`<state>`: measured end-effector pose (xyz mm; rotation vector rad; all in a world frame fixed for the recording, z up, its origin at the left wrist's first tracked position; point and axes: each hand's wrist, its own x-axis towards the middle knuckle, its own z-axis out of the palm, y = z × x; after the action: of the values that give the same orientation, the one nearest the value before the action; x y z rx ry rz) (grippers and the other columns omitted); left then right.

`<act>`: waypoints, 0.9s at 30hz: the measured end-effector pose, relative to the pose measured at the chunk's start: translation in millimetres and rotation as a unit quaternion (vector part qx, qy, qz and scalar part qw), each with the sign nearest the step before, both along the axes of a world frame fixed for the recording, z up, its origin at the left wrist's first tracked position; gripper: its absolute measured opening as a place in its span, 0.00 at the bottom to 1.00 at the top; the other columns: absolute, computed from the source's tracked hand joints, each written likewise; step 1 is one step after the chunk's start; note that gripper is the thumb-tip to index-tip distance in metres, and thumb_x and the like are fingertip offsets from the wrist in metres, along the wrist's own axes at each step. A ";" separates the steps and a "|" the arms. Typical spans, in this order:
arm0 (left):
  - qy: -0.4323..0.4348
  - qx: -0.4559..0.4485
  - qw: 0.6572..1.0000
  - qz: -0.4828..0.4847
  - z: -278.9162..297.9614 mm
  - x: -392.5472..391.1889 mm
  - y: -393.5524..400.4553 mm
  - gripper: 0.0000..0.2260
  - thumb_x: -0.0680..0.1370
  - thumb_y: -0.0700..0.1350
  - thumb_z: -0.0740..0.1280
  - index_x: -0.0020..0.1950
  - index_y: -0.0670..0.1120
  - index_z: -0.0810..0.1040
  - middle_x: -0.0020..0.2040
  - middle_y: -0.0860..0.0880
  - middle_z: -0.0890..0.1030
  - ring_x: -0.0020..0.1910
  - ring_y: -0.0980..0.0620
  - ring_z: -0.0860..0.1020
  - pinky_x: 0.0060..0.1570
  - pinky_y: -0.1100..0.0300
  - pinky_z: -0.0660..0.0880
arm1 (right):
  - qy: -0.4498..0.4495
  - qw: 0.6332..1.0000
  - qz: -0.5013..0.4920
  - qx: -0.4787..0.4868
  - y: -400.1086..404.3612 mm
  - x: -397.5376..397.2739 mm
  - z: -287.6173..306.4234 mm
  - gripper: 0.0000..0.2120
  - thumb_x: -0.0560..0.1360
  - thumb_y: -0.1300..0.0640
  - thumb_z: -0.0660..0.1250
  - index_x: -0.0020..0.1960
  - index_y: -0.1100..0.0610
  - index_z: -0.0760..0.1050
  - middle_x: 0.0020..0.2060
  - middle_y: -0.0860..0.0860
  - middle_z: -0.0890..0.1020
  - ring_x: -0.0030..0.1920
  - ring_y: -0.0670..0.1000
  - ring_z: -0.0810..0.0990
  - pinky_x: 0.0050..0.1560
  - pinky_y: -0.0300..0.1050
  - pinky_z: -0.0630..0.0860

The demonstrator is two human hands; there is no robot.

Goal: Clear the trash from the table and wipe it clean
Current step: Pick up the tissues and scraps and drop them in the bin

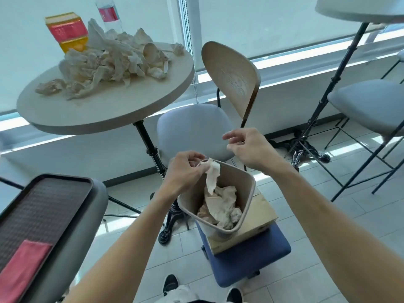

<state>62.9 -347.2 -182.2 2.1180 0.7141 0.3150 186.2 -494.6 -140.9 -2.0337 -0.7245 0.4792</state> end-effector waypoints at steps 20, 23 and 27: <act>-0.169 0.115 0.979 -0.003 157.7 -39.1 139.4 0.04 0.74 0.49 0.73 0.48 0.53 0.83 0.42 0.57 0.83 0.39 0.59 0.80 0.40 0.65 0.77 | -0.117 0.985 0.024 0.124 143.3 -22.0 111.5 0.08 0.78 0.57 0.66 0.54 0.52 0.82 0.45 0.46 0.83 0.45 0.42 0.80 0.43 0.31 0.75; -0.164 0.132 0.977 0.024 167.8 -49.5 180.8 0.02 0.74 0.47 0.73 0.46 0.52 0.83 0.43 0.55 0.83 0.41 0.57 0.80 0.40 0.65 0.75 | -0.149 0.982 0.033 0.107 180.5 -30.7 121.4 0.10 0.78 0.58 0.65 0.56 0.53 0.81 0.43 0.47 0.83 0.43 0.42 0.80 0.43 0.30 0.75; -0.155 0.142 0.975 0.077 171.8 -65.5 232.7 0.03 0.74 0.47 0.74 0.46 0.50 0.84 0.42 0.54 0.84 0.39 0.58 0.80 0.37 0.68 0.71 | -0.196 0.974 0.091 0.063 233.2 -46.6 124.4 0.13 0.78 0.58 0.66 0.62 0.54 0.79 0.43 0.50 0.82 0.40 0.44 0.78 0.41 0.32 0.73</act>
<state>-2.6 -114.5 -10.4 2.2095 0.6802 0.8572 139.6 -261.3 -16.5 -1.9708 -1.1555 0.1264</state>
